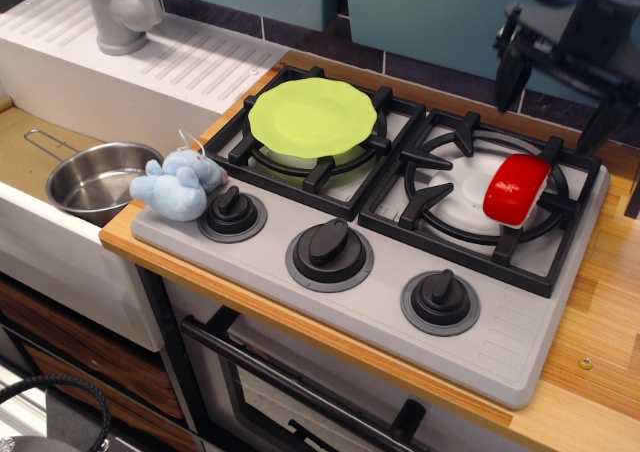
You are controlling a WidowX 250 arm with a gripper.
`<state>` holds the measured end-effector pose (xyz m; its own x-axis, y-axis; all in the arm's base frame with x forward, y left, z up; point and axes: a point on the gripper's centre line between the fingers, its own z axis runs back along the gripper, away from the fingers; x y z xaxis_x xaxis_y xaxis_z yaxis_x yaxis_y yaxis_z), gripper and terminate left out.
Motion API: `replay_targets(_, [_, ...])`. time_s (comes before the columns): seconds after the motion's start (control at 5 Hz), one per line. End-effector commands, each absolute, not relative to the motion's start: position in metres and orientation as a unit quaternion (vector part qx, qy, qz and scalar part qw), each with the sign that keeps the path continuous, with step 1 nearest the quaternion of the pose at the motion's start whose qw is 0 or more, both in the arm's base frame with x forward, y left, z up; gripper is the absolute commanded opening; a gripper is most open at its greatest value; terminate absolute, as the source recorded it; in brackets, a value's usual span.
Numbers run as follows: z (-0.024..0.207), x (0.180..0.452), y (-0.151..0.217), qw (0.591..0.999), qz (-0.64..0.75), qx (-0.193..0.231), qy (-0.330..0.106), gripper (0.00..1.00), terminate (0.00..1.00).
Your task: End effector reaching salmon
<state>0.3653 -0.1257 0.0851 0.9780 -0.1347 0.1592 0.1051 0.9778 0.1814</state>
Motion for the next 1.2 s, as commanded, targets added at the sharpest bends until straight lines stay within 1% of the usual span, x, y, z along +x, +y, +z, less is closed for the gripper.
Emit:
replay_targets(0.0, [0.101, 0.338, -0.126, 0.987, -0.053, 0.081, -0.125, 1.0, 0.0])
replay_targets(0.2, [0.099, 0.336, -0.127, 0.988, -0.05, 0.073, -0.129, 1.0, 0.0])
replay_targets(0.4, [0.097, 0.34, -0.127, 0.987, -0.053, 0.073, -0.135, 1.0, 0.0])
replay_targets(0.6, [0.089, 0.349, -0.126, 0.984, -0.06, 0.074, -0.149, 1.0, 0.0])
replay_targets(0.8, [0.072, 0.36, -0.121, 0.979, -0.076, 0.074, -0.174, 1.0, 0.0])
replay_targets(1.0, [0.065, 0.365, -0.116, 0.977, -0.087, 0.076, -0.181, 1.0, 1.0])
